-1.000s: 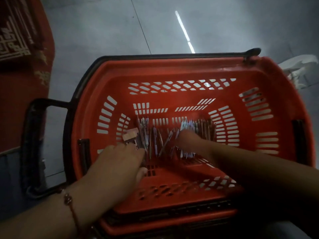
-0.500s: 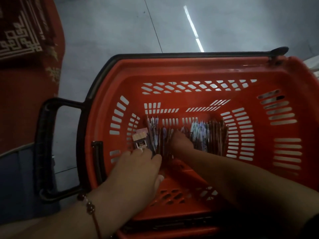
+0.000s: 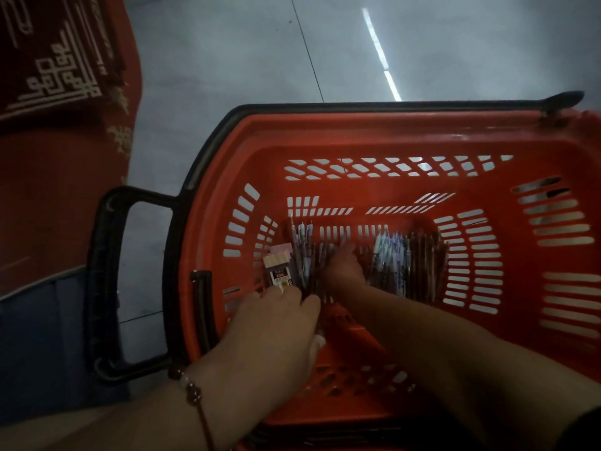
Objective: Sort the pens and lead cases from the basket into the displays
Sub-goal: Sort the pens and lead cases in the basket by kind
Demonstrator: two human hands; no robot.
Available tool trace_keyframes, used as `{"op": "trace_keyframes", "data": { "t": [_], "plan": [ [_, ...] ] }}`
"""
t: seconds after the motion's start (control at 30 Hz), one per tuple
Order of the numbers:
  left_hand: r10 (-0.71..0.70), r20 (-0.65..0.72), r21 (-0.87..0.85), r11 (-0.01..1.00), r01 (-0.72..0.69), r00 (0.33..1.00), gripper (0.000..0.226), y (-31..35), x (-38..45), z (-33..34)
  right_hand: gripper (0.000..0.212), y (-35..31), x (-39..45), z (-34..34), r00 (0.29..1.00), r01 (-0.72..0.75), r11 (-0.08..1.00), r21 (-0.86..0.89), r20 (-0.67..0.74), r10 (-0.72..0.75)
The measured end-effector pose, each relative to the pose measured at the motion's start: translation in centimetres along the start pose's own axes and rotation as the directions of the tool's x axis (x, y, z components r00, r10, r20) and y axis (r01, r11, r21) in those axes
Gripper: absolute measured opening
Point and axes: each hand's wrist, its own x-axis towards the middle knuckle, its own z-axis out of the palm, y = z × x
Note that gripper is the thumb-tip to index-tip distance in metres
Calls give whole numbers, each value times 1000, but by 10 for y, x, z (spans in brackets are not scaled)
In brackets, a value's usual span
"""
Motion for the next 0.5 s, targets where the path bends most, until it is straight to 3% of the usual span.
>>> {"op": "trace_keyframes", "data": {
  "t": [0.3, 0.5],
  "plan": [
    [5, 57, 7, 1000, -5, 998, 50, -1, -1, -3, 29, 3, 20, -10, 1000, 20, 994, -106, 27, -17],
    [10, 107, 35, 999, -14, 994, 49, 0, 0, -4, 33, 9, 14, 17, 997, 61, 958, -279, 56, -47]
  ]
}}
